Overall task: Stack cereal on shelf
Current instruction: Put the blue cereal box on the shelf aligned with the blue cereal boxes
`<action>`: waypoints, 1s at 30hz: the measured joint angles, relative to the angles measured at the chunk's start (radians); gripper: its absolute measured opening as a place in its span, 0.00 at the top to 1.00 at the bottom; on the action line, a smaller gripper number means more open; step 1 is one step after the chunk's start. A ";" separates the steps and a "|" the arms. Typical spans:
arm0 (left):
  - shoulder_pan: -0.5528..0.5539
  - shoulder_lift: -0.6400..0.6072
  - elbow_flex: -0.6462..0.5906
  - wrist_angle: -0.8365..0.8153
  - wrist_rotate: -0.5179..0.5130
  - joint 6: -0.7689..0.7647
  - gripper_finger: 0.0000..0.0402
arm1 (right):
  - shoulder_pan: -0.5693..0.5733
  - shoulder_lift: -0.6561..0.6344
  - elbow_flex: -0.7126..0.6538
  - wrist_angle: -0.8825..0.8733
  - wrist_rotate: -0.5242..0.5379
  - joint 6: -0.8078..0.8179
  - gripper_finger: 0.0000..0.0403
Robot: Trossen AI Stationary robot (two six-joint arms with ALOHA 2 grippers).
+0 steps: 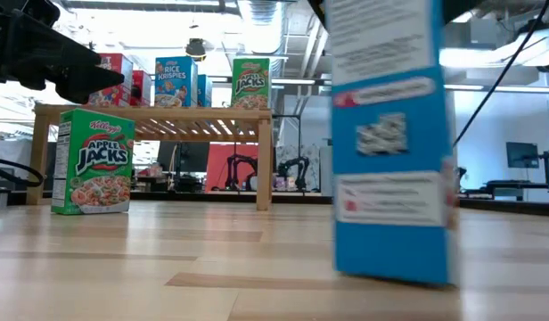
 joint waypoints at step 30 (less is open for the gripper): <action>0.000 0.000 0.000 0.000 0.000 0.000 0.30 | -0.262 0.000 0.269 -0.050 0.001 0.183 0.49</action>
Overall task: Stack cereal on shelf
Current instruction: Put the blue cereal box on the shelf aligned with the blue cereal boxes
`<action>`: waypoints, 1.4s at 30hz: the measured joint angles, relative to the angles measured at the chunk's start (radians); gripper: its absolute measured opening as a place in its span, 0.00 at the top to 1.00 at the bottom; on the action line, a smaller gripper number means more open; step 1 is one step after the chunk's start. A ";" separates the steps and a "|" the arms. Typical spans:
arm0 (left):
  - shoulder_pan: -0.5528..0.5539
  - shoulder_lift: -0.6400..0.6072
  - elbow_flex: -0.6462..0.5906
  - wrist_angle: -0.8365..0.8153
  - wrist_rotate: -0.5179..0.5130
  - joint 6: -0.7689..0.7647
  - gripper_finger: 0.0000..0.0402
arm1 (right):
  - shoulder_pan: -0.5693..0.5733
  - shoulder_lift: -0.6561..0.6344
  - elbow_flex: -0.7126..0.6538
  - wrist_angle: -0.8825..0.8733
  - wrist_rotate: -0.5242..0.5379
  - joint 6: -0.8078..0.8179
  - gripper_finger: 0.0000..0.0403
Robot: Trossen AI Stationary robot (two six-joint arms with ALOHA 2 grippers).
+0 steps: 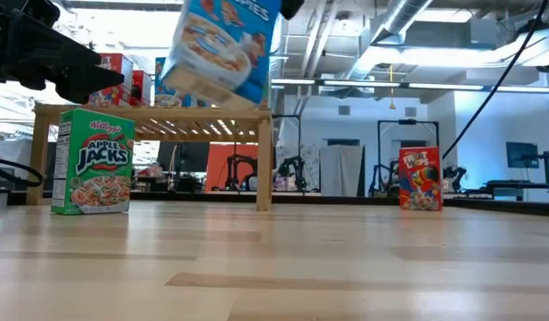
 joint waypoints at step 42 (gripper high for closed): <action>0.000 0.000 0.000 0.000 0.000 0.000 0.30 | -0.395 0.000 0.219 0.135 0.136 0.022 0.49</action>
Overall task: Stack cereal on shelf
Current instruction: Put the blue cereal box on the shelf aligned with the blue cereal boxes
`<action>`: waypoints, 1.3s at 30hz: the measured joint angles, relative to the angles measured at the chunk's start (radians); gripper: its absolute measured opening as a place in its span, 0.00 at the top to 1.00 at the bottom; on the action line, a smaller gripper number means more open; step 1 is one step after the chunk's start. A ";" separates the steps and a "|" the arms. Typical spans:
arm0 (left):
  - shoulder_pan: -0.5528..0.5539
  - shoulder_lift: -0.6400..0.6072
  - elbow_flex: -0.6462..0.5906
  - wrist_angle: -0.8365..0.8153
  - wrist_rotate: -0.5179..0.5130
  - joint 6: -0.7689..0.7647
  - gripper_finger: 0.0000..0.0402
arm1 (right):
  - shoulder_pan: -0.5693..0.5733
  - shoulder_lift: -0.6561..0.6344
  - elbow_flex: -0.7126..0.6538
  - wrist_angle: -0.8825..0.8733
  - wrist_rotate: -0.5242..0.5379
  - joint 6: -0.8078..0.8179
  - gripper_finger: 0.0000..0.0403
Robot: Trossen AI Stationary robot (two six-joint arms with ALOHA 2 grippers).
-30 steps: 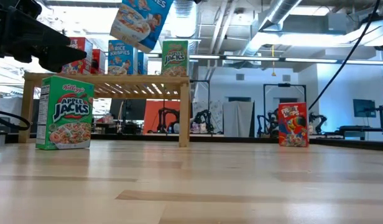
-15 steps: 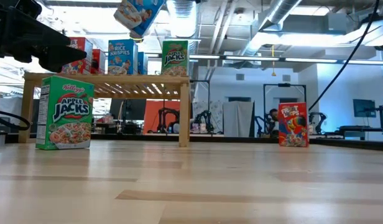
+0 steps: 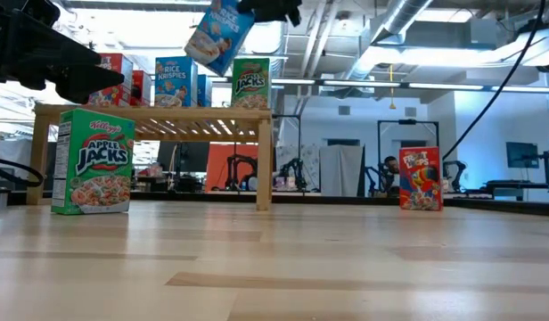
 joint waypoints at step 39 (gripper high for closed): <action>0.000 0.000 0.000 0.000 0.000 0.000 0.30 | -0.004 0.065 -0.048 -0.047 0.022 0.030 0.49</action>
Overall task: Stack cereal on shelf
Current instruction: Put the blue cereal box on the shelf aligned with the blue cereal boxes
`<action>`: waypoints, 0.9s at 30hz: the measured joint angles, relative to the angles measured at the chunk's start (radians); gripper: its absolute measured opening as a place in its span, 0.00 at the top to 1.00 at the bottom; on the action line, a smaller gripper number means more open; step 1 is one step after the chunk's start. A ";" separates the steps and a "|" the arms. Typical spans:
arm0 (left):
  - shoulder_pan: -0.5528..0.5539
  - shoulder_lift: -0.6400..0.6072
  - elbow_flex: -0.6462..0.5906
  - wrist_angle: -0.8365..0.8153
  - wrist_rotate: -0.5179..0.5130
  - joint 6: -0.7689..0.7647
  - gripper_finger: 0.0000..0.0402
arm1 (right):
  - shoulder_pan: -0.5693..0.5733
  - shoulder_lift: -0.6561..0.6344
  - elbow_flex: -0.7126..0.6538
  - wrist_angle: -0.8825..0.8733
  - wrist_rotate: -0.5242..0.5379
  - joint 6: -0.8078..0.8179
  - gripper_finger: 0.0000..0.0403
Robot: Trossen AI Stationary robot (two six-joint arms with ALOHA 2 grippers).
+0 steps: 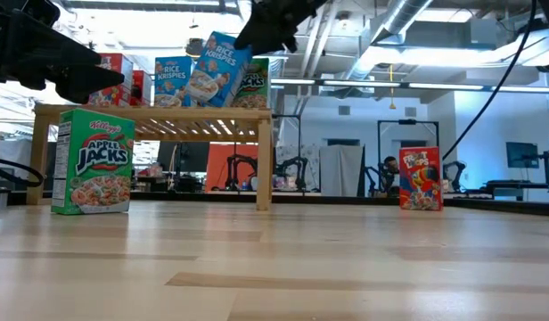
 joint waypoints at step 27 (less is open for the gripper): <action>0.000 0.000 0.000 0.000 0.000 0.000 0.30 | -0.001 0.002 -0.001 0.024 0.021 -0.011 0.29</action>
